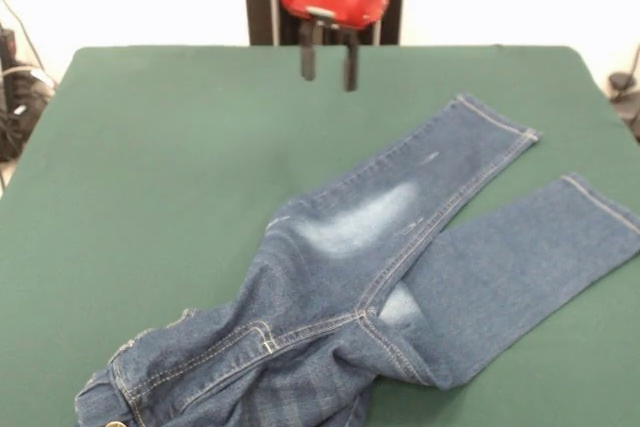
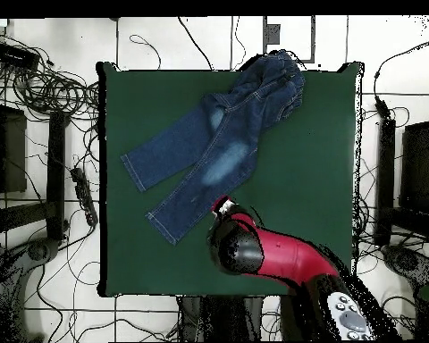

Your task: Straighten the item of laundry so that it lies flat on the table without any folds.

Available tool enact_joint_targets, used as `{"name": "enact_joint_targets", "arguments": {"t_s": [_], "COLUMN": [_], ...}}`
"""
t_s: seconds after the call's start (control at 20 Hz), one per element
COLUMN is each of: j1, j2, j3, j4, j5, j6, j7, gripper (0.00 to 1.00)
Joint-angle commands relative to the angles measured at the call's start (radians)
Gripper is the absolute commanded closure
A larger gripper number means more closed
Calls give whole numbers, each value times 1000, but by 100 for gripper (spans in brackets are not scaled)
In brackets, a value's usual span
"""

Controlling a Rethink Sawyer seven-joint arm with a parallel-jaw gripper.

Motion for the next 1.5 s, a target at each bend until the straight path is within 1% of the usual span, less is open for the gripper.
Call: {"name": "enact_joint_targets", "arguments": {"t_s": [0.05,0.25,0.35,0.55,0.85,1.05,1.5], "j1": [69,123,124,159,148,184,207], "j2": [75,84,87,106,171,197,310], "j3": [139,123,130,98,119,92,103], "j4": [139,142,148,142,133,127,89], "j5": [6,43,51,61,57,88,116], "j6": [-114,-151,-160,-192,-266,-292,-393], "j7": [175,206,211,221,237,254,260], "gripper": [0,0,0,0,0,0,0]}}
